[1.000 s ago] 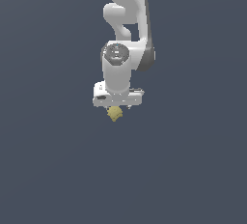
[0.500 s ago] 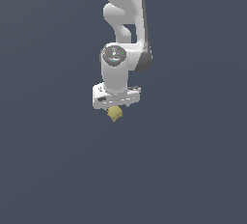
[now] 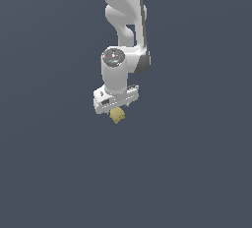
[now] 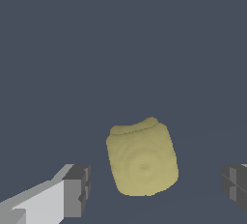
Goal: Pick up the object and move it to a goal position.
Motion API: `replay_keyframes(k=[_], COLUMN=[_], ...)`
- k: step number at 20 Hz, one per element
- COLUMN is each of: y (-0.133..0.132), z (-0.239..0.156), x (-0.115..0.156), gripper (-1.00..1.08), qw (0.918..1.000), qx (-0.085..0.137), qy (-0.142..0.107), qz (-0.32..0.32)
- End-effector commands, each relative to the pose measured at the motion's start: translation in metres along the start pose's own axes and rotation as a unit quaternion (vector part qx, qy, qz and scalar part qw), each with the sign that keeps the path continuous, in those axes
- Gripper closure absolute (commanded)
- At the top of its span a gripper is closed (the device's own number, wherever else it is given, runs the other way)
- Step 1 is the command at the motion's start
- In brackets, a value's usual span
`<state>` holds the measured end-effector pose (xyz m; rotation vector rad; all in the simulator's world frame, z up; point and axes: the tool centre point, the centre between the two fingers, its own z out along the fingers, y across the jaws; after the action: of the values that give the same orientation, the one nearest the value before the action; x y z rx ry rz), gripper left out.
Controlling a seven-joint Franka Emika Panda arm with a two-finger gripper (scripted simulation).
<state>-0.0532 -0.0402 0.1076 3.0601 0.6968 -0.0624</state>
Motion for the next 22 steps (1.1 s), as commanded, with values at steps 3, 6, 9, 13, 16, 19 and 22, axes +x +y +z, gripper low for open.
replay_keyframes(k=[3, 6, 9, 13, 16, 19, 22], y=[0.000, -0.001, -0.001, -0.001, -0.002, -0.002, -0.001], z=[0.008, 0.011, 0.014, 0.017, 0.018, 0.018, 0.021], x=[-0.007, -0.011, -0.014, -0.017, -0.018, -0.018, -0.018], gripper=[-0.92, -0.92, -0.92, -0.92, -0.92, -0.92, -0.92], qw=[0.9987, 0.9970, 0.9952, 0.9933, 0.9925, 0.9926, 0.9926], qx=[-0.002, -0.003, -0.004, -0.005, -0.005, -0.005, -0.005], qy=[0.008, 0.012, 0.015, 0.018, 0.019, 0.019, 0.019], qz=[-0.051, -0.076, -0.097, -0.114, -0.121, -0.120, -0.120])
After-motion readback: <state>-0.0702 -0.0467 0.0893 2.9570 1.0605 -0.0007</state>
